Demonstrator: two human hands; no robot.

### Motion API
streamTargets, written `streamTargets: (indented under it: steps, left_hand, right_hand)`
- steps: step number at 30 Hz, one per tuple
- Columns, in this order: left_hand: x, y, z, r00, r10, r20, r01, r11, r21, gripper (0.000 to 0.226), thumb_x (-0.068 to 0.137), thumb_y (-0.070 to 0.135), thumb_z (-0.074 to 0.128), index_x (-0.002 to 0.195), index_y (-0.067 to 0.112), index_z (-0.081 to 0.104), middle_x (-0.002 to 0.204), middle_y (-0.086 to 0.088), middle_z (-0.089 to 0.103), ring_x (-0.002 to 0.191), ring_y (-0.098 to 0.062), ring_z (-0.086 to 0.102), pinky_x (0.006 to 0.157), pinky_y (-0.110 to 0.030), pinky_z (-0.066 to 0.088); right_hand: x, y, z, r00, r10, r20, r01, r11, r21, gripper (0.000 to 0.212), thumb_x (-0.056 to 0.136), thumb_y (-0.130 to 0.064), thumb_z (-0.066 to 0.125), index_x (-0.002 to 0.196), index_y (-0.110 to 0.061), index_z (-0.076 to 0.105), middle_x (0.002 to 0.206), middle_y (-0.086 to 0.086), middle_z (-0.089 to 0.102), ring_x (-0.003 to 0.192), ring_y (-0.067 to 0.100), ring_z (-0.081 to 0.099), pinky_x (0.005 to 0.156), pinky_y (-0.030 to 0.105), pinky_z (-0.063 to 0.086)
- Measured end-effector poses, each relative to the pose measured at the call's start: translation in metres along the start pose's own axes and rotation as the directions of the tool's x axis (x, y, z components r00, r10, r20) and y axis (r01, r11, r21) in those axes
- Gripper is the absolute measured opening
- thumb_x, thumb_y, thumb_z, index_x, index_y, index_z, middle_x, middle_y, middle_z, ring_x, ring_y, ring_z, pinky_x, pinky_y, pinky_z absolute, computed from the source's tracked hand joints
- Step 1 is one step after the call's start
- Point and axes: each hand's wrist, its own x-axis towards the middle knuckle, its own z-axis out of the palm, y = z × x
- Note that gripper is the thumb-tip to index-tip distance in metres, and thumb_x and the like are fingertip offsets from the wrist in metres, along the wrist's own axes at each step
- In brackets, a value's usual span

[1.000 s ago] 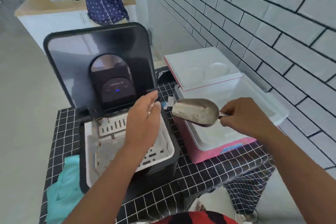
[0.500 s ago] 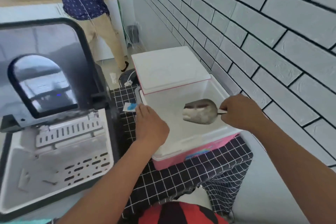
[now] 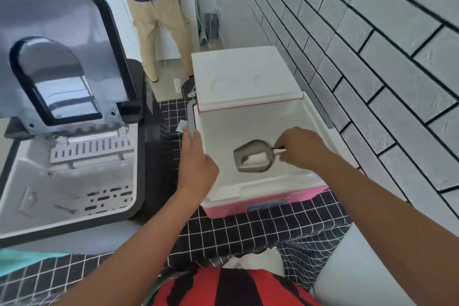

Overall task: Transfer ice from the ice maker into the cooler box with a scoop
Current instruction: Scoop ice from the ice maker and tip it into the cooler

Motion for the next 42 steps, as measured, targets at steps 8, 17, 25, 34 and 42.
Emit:
streamTargets:
  steps: [8, 17, 25, 34, 42]
  left_hand:
    - [-0.001, -0.003, 0.007, 1.000, -0.017, -0.019, 0.018, 0.998, 0.053, 0.068, 0.091, -0.010, 0.042, 0.152, 0.004, 0.016, 0.163, -0.009, -0.003, 0.149, -0.016, 0.001, 0.086, 0.014, -0.005]
    - [0.000, -0.006, 0.009, 0.999, 0.026, -0.031, -0.022, 0.993, 0.117, 0.066, 0.092, -0.009, 0.044, 0.151, 0.001, 0.018, 0.162, -0.010, 0.002, 0.149, -0.016, -0.002, 0.093, 0.010, -0.008]
    - [-0.001, -0.005, 0.007, 1.000, 0.009, -0.029, -0.007, 0.996, 0.093, 0.064, 0.093, -0.007, 0.043, 0.152, 0.003, 0.019, 0.163, -0.007, 0.001, 0.146, -0.008, 0.000, 0.090, 0.012, -0.005]
    - [-0.001, -0.009, 0.009, 1.000, -0.003, -0.020, 0.005, 0.996, 0.086, 0.064, 0.095, -0.004, 0.043, 0.153, 0.006, 0.017, 0.163, -0.003, -0.001, 0.148, -0.010, -0.002, 0.089, 0.013, -0.007]
    - [-0.001, -0.008, 0.009, 1.000, 0.001, -0.004, -0.001, 0.996, 0.086, 0.063, 0.095, -0.005, 0.041, 0.153, 0.004, 0.017, 0.163, -0.006, -0.003, 0.149, -0.015, -0.001, 0.096, 0.009, -0.004]
  right_hand:
    - [0.032, -0.012, 0.047, 0.929, -0.201, 0.309, 0.123, 0.959, 0.255, 0.035, 0.076, -0.019, 0.074, 0.111, -0.019, 0.072, 0.107, -0.001, 0.065, 0.097, 0.015, 0.057, 0.077, 0.024, 0.041]
    - [0.042, -0.011, 0.065, 0.806, -0.290, 0.516, 0.183, 0.951, 0.248, 0.036, 0.089, -0.020, 0.061, 0.125, -0.016, 0.063, 0.124, 0.001, 0.060, 0.111, 0.016, 0.054, 0.085, 0.018, 0.035]
    - [0.045, -0.012, 0.067, 0.804, -0.247, 0.541, 0.095, 0.951, 0.293, 0.050, 0.087, -0.030, 0.065, 0.135, -0.022, 0.054, 0.126, -0.005, 0.061, 0.096, 0.007, 0.052, 0.085, 0.019, 0.038]
    - [0.045, -0.010, 0.066, 0.923, -0.157, 0.352, -0.003, 0.910, 0.414, 0.034, 0.087, -0.020, 0.064, 0.121, -0.019, 0.066, 0.119, -0.003, 0.065, 0.098, 0.007, 0.055, 0.086, 0.016, 0.037]
    - [0.036, -0.013, 0.052, 1.000, -0.020, 0.015, 0.010, 0.866, 0.501, 0.021, 0.089, -0.025, 0.060, 0.106, -0.023, 0.073, 0.110, -0.008, 0.070, 0.099, 0.006, 0.062, 0.088, 0.017, 0.042]
